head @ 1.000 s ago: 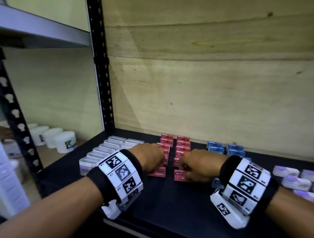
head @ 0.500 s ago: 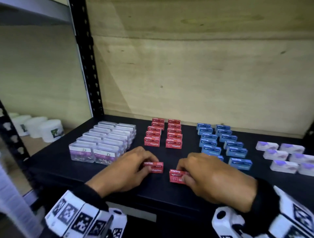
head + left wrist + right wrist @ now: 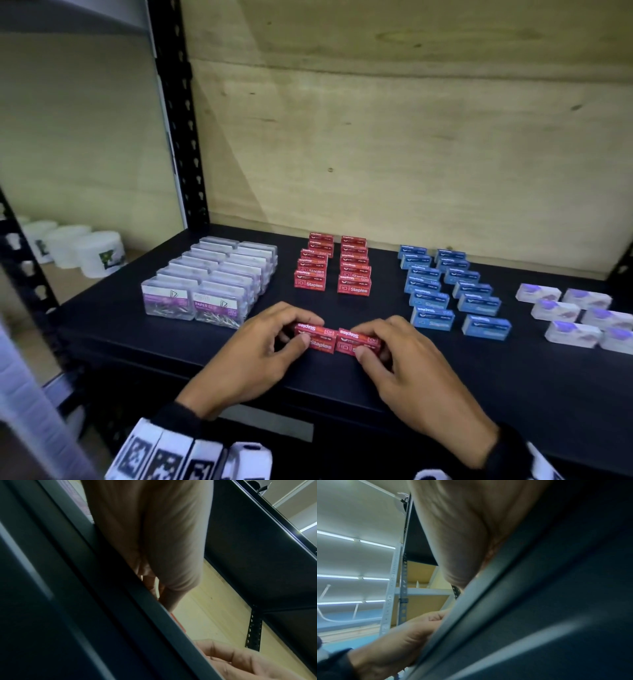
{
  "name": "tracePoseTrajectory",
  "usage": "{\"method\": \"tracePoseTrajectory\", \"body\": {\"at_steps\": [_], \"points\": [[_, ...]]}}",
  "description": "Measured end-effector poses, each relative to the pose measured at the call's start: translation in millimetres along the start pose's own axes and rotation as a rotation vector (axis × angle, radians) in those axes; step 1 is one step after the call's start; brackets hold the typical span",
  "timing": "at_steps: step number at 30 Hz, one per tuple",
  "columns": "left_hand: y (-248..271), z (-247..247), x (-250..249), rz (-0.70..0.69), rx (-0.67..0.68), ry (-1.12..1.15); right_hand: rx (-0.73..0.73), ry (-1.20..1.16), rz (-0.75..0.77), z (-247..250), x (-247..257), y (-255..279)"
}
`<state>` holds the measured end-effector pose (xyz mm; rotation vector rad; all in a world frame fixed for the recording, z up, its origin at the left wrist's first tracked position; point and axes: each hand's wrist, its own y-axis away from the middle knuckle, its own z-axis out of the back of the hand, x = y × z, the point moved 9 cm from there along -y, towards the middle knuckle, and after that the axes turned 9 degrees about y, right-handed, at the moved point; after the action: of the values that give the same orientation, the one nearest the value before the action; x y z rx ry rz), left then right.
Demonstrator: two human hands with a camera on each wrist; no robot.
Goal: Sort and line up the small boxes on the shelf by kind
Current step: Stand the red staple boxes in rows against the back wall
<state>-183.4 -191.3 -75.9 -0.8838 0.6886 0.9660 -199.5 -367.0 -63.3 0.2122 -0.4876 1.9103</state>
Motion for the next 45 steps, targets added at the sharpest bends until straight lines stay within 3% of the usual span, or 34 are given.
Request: {"method": "tracePoseTrajectory", "body": {"at_steps": [15, 24, 29, 33, 38, 45], "points": [[0, 1, 2, 0.054, -0.027, -0.007, -0.057, -0.153, 0.036, -1, -11, 1], [-3, 3, -2, 0.155, -0.038, 0.094, 0.018, -0.154, -0.035, 5, -11, 1], [-23, 25, -31, 0.09, -0.077, -0.215, 0.11, 0.018, 0.016, 44, 4, -6], [-57, 37, -55, 0.052, 0.027, -0.504, 0.17, 0.195, 0.059, 74, 15, -39], [-103, 37, -60, 0.163, 0.24, -0.737, 0.299, 0.394, 0.082, 69, 7, -99], [-143, 30, -30, 0.371, 0.39, -0.879, 0.487, 0.559, 0.078, 33, -13, -145]]}}
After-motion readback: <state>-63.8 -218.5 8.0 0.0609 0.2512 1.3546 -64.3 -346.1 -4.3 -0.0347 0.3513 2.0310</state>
